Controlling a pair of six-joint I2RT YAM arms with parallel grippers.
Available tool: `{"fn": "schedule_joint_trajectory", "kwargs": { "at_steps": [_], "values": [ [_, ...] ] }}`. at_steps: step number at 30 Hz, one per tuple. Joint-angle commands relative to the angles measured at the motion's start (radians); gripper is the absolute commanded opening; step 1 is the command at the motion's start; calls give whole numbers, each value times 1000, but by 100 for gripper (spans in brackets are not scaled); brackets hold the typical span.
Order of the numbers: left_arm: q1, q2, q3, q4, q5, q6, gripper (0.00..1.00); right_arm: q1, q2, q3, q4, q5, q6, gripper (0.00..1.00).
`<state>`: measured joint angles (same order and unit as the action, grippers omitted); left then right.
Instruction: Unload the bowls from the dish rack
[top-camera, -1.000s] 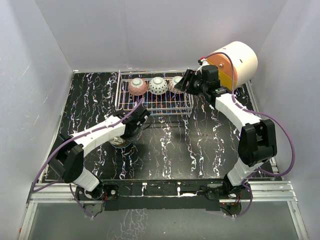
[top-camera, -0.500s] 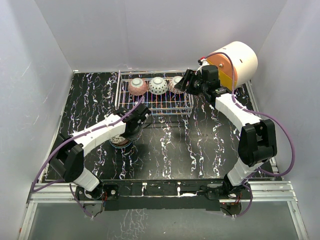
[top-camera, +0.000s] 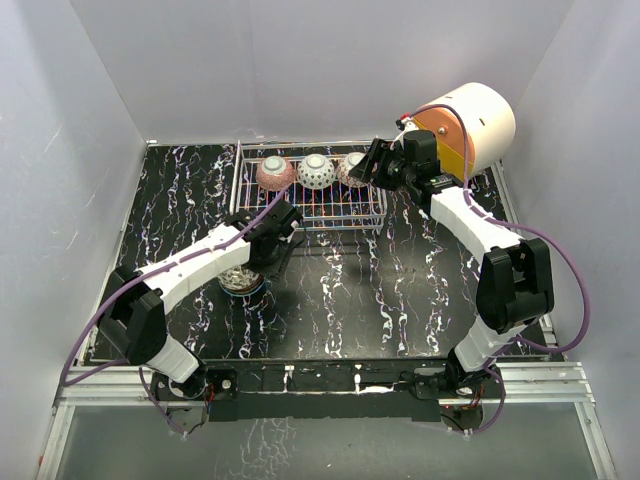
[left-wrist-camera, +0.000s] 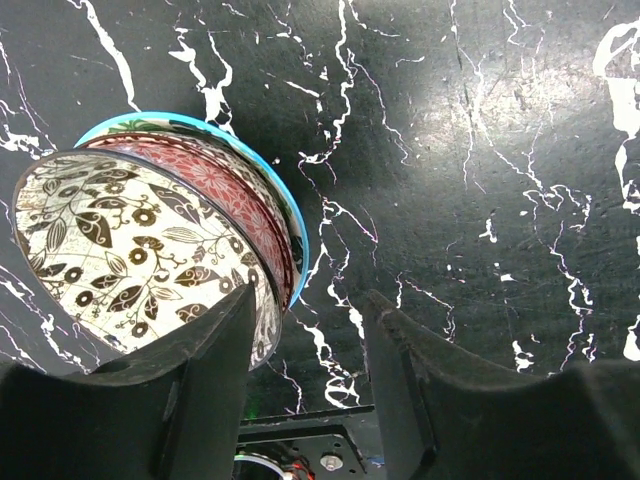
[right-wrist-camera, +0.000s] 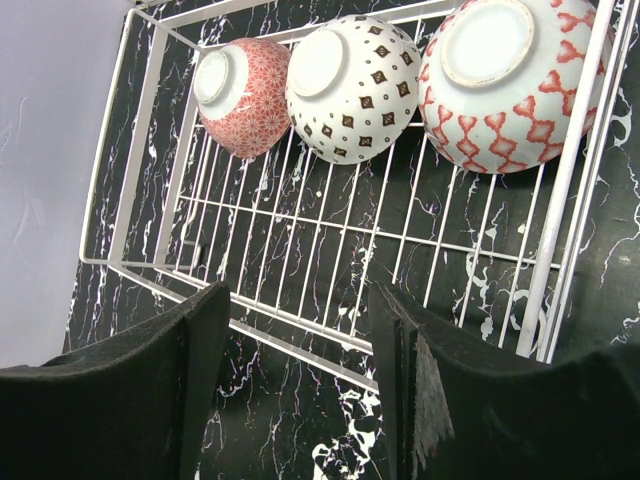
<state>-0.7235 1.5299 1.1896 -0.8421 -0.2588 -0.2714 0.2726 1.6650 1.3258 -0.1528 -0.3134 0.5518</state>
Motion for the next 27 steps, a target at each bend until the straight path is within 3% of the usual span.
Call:
{"fn": "schedule_joint_trajectory", "kwargs": {
  "at_steps": [1, 14, 27],
  "values": [
    [-6, -36, 26, -23, 14, -3, 42, -5, -10, 3, 58, -7, -7, 60],
    [-5, -6, -37, 26, -40, -6, 14, -5, -12, -18, 60, -7, 0, 60],
    [-6, -23, -8, -10, 52, 10, 7, -5, 7, -12, 73, -24, 4, 60]
  ]
}}
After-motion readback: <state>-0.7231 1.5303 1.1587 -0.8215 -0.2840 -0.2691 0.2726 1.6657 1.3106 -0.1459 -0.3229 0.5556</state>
